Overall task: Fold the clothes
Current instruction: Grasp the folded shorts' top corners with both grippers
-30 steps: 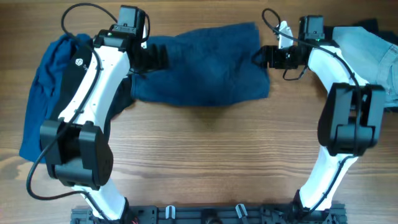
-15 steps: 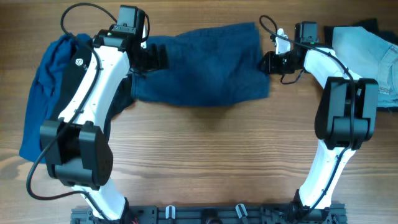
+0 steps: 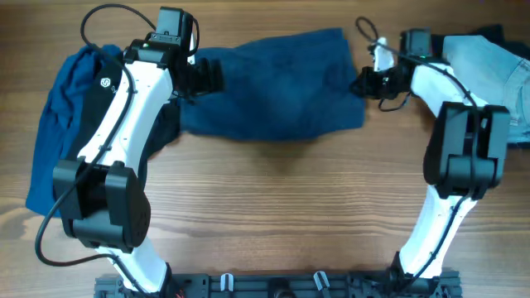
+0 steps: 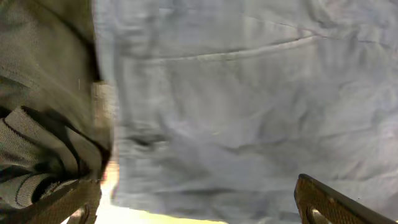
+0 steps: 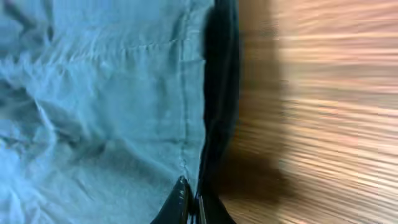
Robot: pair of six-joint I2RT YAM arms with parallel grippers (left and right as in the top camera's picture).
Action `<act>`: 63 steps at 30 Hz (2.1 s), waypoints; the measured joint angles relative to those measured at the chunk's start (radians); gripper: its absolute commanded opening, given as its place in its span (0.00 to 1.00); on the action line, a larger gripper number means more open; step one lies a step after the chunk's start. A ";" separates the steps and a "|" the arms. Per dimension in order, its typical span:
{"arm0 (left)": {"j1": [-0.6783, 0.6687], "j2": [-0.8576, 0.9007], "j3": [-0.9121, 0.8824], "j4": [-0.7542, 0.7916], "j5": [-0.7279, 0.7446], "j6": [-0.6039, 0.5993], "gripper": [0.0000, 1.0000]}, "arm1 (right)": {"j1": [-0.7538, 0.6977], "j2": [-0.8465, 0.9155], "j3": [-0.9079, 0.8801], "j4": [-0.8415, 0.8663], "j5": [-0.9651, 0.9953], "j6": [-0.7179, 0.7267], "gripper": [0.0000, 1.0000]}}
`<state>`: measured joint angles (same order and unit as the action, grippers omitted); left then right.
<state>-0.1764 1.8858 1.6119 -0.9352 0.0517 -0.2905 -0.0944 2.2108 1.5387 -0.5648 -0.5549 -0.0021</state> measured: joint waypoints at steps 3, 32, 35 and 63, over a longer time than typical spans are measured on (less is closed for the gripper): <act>0.000 0.000 0.000 0.000 0.000 0.000 0.99 | -0.058 0.000 0.032 -0.026 -0.002 0.004 0.04; 0.072 0.243 0.000 0.185 0.228 -0.011 1.00 | -0.103 0.000 0.059 -0.071 0.022 -0.045 0.04; 0.074 0.286 0.000 0.234 0.235 -0.011 1.00 | -0.108 0.000 0.059 -0.072 0.029 -0.045 0.04; 0.067 0.359 0.010 0.300 0.344 -0.011 0.04 | -0.127 0.000 0.059 -0.077 0.039 -0.045 0.04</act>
<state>-0.1097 2.2444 1.6218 -0.6353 0.3954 -0.3019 -0.2214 2.2105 1.5978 -0.6422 -0.5156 -0.0467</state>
